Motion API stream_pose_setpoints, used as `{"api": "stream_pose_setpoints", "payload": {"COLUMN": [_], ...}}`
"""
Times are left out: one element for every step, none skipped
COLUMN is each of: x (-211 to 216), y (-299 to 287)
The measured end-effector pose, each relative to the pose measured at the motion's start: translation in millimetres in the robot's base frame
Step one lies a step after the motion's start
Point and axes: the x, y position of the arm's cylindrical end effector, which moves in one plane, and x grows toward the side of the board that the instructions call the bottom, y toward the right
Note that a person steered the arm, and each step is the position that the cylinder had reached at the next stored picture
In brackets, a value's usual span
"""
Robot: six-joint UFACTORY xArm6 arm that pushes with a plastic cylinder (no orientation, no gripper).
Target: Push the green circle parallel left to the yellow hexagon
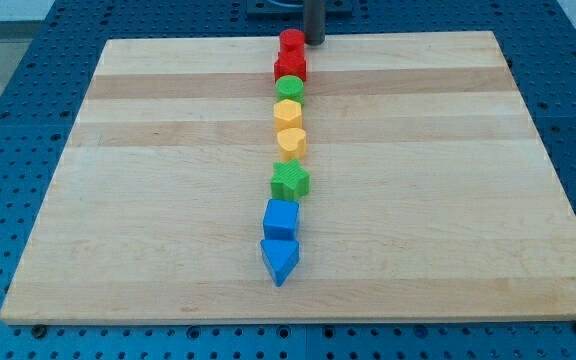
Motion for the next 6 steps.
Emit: {"api": "stream_pose_setpoints", "payload": {"x": [6.3, 39.9, 87.0, 115.0, 119.8, 126.2], "y": [1.7, 20.7, 24.8, 14.9, -25.8, -79.6]}}
